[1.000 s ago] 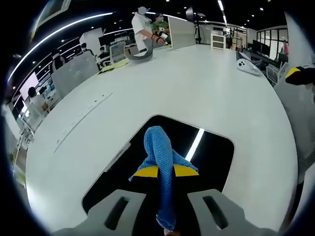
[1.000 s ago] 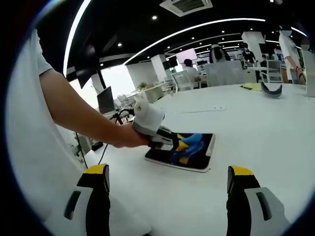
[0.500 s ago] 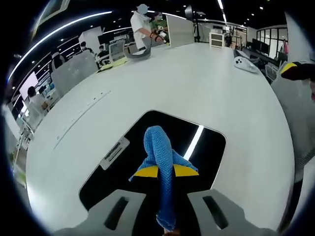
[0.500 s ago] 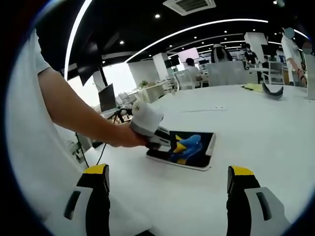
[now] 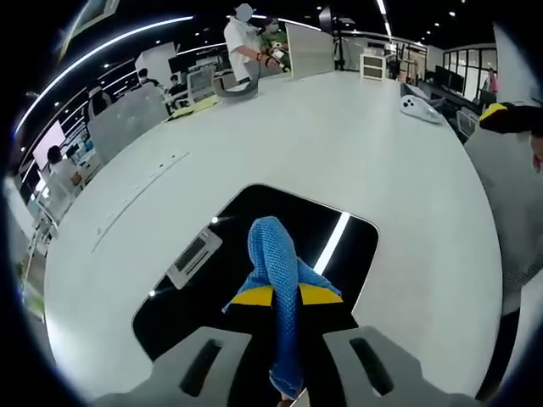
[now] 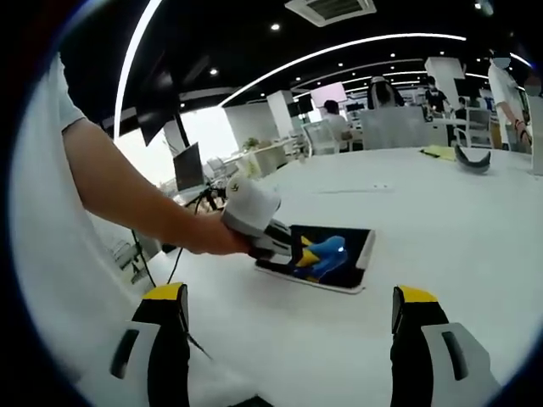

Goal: Wipe the mirror surface with the cleaning cloth until all visible marks leave the cleaned area.

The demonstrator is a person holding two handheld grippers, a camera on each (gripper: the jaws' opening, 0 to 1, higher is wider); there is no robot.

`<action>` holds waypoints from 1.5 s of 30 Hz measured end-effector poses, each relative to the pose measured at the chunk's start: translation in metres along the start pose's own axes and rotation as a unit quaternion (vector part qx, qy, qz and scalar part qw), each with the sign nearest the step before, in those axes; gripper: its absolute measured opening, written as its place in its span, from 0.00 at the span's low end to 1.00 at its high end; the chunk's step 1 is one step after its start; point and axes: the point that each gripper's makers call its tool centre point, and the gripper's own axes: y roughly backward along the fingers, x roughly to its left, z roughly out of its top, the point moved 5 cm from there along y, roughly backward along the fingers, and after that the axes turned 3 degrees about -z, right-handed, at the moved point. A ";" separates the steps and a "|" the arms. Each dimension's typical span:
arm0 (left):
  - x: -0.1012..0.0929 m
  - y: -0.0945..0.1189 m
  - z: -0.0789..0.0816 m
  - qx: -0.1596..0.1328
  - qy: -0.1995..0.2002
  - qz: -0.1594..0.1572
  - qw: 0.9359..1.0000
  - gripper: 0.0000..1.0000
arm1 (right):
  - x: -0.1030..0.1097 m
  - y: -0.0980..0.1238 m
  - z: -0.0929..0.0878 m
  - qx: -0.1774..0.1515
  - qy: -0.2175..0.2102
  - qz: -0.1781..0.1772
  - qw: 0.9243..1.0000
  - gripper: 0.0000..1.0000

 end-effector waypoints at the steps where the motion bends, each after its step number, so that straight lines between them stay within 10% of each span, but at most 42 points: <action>1: -0.001 0.001 0.000 -0.001 0.002 0.000 1.000 0.07 | 0.001 0.000 0.001 0.000 0.002 0.001 1.000 1.00; 45: -0.021 0.016 -0.014 0.003 0.025 0.019 0.999 0.06 | 0.010 0.018 -0.005 -0.004 0.011 0.016 1.000 1.00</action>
